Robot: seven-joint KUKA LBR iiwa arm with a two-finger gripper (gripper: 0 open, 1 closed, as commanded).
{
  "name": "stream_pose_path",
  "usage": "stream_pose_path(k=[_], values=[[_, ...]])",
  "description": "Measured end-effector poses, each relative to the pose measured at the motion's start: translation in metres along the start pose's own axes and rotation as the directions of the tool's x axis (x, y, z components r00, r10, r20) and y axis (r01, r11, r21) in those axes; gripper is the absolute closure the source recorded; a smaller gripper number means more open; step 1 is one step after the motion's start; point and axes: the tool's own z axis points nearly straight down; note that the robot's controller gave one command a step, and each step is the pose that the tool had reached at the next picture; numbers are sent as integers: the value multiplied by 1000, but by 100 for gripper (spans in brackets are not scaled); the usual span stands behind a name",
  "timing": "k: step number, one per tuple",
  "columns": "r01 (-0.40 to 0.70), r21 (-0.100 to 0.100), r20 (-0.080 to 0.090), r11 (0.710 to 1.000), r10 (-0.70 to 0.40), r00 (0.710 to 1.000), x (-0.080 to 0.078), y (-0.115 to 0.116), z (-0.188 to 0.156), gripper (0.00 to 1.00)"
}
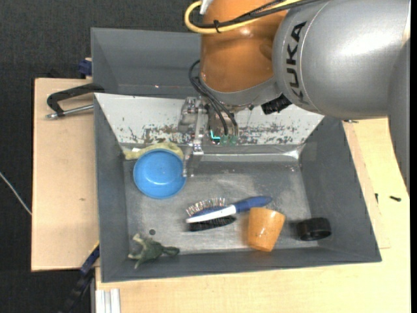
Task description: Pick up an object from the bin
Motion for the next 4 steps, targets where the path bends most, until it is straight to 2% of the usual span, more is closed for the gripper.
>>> stream_pose_path(k=[1, 2, 3, 4], values=[[148, 2, -2, 989, -148, 989, 34, 23, 142, 0], [155, -2, 10, 988, -155, 988, 19, -17, 166, 0], [157, -3, 12, 988, -157, 988, 19, -15, 163, 100], [452, 5, 21, 892, -452, 892, 35, 7, -40, 100]])
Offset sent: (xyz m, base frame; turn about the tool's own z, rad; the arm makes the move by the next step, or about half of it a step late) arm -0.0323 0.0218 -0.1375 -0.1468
